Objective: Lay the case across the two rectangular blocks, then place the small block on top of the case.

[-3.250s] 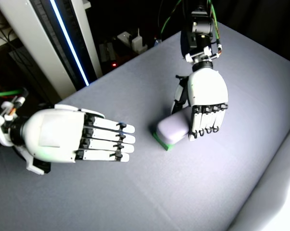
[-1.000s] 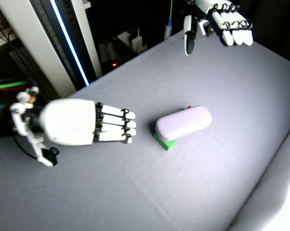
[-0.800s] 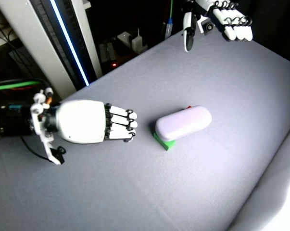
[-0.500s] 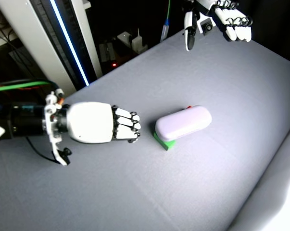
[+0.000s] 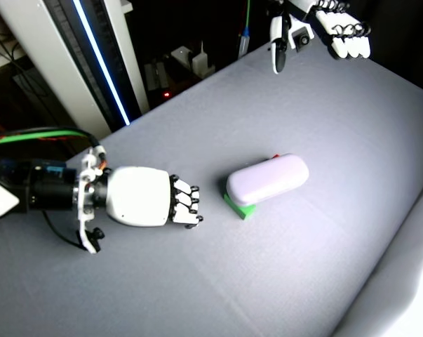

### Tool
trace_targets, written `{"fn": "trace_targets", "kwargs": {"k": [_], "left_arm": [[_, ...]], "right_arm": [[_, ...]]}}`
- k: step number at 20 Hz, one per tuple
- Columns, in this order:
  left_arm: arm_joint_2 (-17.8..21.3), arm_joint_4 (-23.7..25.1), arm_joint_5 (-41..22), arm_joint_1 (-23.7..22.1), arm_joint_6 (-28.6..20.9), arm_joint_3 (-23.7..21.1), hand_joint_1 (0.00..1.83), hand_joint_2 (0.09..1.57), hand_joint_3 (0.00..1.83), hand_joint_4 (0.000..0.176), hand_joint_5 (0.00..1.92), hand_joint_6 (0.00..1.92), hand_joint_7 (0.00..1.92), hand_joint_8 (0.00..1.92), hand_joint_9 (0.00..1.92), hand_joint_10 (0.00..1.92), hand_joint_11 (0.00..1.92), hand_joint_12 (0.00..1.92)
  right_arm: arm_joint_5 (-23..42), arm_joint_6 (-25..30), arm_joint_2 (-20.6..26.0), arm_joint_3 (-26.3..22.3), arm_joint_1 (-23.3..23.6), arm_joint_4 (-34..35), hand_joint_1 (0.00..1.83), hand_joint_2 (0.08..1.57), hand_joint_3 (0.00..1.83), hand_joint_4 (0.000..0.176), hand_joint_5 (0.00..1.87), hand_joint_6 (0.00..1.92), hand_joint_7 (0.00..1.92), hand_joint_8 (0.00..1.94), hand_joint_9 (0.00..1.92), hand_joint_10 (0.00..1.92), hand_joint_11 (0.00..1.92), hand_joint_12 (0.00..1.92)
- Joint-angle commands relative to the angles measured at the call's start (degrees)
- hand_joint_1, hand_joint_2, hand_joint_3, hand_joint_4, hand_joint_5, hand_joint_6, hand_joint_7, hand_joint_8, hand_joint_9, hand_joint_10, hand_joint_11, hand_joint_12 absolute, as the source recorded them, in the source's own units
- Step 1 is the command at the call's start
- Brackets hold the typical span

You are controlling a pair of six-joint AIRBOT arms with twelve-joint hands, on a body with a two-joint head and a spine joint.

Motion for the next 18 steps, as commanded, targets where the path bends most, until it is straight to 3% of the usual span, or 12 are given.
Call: {"fn": "trace_targets", "kwargs": {"k": [1, 4, 8, 9, 11, 13, 14, 16, 18], "left_arm": [[-0.1, 0.3, -7.3, -0.4, -0.2, 0.0, 0.92, 0.93, 0.0, 0.0, 0.19, 0.0, 0.17, 0.0, 0.13, 0.0, 0.0, 0.58], [-0.2, 0.2, -7.4, -0.4, -0.3, 0.0, 0.95, 0.92, 0.0, 0.0, 0.19, 0.0, 0.17, 0.0, 0.12, 0.0, 0.0, 0.49], [-0.4, 0.1, -7.4, -0.3, -0.4, 0.0, 0.96, 0.92, 0.0, 0.0, 0.21, 0.0, 0.18, 0.0, 0.16, 0.01, 0.0, 0.7], [-0.4, 0.1, -7.4, -0.3, -0.4, 0.0, 0.95, 0.93, 0.0, 0.0, 0.19, 0.0, 0.17, 0.0, 0.14, 0.0, 0.0, 0.65], [-0.4, 0.1, -7.5, -0.3, -0.4, 0.0, 0.93, 0.93, 0.0, 0.0, 0.19, 0.0, 0.17, 0.0, 0.14, 0.0, 0.0, 0.64], [-0.4, 0.1, -7.5, -0.3, -0.5, 0.0, 0.96, 0.92, 0.0, 0.0, 0.19, 0.0, 0.17, 0.0, 0.14, 0.0, 0.0, 0.63], [-0.4, 0.0, -7.5, -0.3, -0.5, 0.0, 0.97, 0.93, 0.0, 0.0, 0.19, 0.0, 0.17, 0.0, 0.13, 0.0, 0.0, 0.61], [-0.5, 0.0, -7.5, -0.3, -0.5, 0.0, 0.95, 0.94, 0.0, 0.0, 0.18, 0.0, 0.17, 0.0, 0.13, 0.0, 0.0, 0.63], [-0.5, 0.0, -7.5, -0.3, -0.5, 0.1, 0.93, 0.94, 0.0, 0.0, 0.18, 0.0, 0.18, 0.0, 0.14, 0.0, 0.0, 0.64]], "right_arm": [[4.7, 0.2, 0.0, 0.3, 0.7, 1.8, 1.01, 1.0, 0.0, 0.0, 0.6, 0.0, 0.63, 0.0, 0.71, 0.0, 0.23, 1.15], [4.4, 0.2, -0.6, 0.7, 0.8, 1.8, 1.04, 0.98, 0.0, 0.0, 0.65, 0.02, 0.67, 0.01, 0.75, 0.02, 0.29, 1.13], [4.3, 0.2, -1.0, 0.9, 1.0, 2.2, 0.99, 1.01, 0.0, 0.0, 0.7, 0.01, 0.75, 0.02, 0.86, 0.07, 0.35, 1.3], [4.3, 0.2, -1.1, 1.0, 1.0, 2.3, 0.97, 1.01, 0.0, 0.0, 0.7, 0.01, 0.75, 0.02, 0.86, 0.07, 0.34, 1.31], [4.3, 0.2, -1.3, 1.2, 1.0, 2.6, 0.97, 1.01, 0.0, 0.0, 0.71, 0.0, 0.77, 0.04, 0.64, 0.71, 0.37, 1.43], [4.3, 0.2, -1.5, 1.3, 1.1, 2.7, 1.0, 0.99, 0.0, 0.0, 0.72, 0.0, 0.79, 0.06, 0.55, 1.01, 0.37, 1.52], [4.3, 0.2, -1.6, 1.3, 1.1, 2.7, 0.99, 0.99, 0.0, 0.0, 0.72, 0.0, 0.79, 0.07, 0.54, 1.05, 0.38, 1.51], [4.3, 0.2, -1.8, 1.4, 1.1, 2.7, 1.01, 0.99, 0.0, 0.0, 0.74, 0.0, 0.8, 0.08, 0.57, 0.96, 0.37, 1.44], [4.3, 0.2, -1.9, 1.4, 1.1, 2.7, 1.05, 0.97, 0.0, 0.0, 0.8, 0.01, 0.85, 0.17, 0.62, 1.09, 0.46, 1.53]]}}
